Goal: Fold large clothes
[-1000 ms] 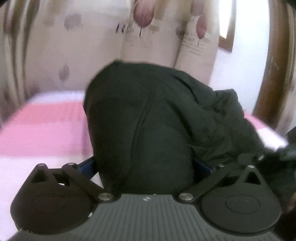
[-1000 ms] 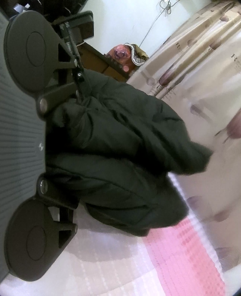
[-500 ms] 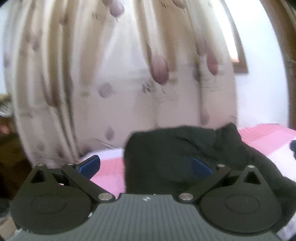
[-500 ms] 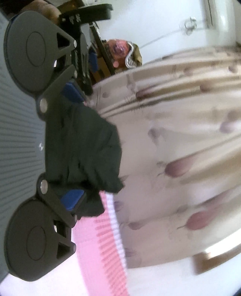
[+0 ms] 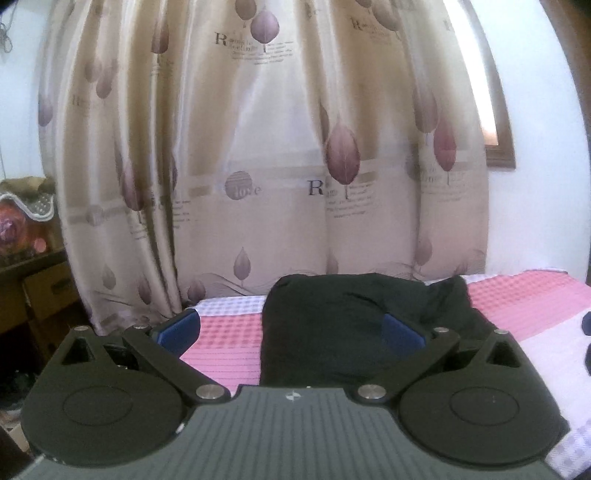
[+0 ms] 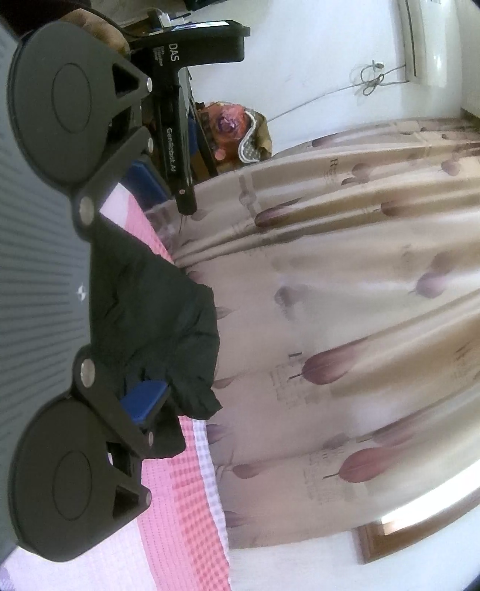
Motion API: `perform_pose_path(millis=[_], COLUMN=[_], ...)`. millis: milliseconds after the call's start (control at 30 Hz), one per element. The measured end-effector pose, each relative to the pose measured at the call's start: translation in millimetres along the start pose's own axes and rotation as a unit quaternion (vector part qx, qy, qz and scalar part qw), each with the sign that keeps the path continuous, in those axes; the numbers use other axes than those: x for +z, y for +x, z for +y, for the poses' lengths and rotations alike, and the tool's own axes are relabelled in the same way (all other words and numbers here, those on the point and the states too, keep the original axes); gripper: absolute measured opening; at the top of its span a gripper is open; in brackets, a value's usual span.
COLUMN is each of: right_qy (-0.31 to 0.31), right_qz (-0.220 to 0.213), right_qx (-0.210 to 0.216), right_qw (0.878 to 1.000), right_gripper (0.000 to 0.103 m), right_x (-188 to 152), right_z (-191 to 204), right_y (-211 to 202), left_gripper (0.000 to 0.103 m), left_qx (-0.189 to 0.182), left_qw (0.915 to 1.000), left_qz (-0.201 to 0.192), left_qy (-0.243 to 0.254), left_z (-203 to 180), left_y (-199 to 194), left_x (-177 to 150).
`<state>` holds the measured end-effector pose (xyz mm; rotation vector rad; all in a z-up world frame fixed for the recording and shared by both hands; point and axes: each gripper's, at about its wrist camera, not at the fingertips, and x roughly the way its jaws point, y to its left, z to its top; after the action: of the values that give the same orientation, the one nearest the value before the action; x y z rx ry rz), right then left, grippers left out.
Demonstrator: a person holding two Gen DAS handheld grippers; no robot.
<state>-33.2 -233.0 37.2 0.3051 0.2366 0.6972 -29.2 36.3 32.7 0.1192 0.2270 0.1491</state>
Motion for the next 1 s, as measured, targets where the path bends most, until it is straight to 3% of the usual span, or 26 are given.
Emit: perform_pose_path(millis=[100,300,700,1000], right_qy=[-0.001,-0.019,-0.089,-0.100], right_qz=[0.001,-0.001,-0.007,0.009], right_qx=[0.002,-0.018,-0.106,-0.127], right_qw=[1.000,1.000,0.990,0.987], right_gripper=[0.103,0.103,0.103,0.103], right_x=[0.4,-1.0,-6.6,-12.1], right_z=[1.4,6.6,20.3,17.9], right_y=[0.2,-1.5,3.2,11.8], left_gripper=[0.103,0.103,0.103,0.103], left_qx=[-0.023,-0.028,-0.030,-0.029], left_qw=[0.9997,0.9996,0.9990,0.9983], left_qz=[0.000,0.001,0.024,0.040], left_qy=[-0.003,-0.006,-0.021,-0.031], left_z=[-2.2,-6.8,-3.1,1.0], left_y=[-3.7,-4.5,2.4,8.8], left_x=[0.8,-1.6,-14.3,-24.2])
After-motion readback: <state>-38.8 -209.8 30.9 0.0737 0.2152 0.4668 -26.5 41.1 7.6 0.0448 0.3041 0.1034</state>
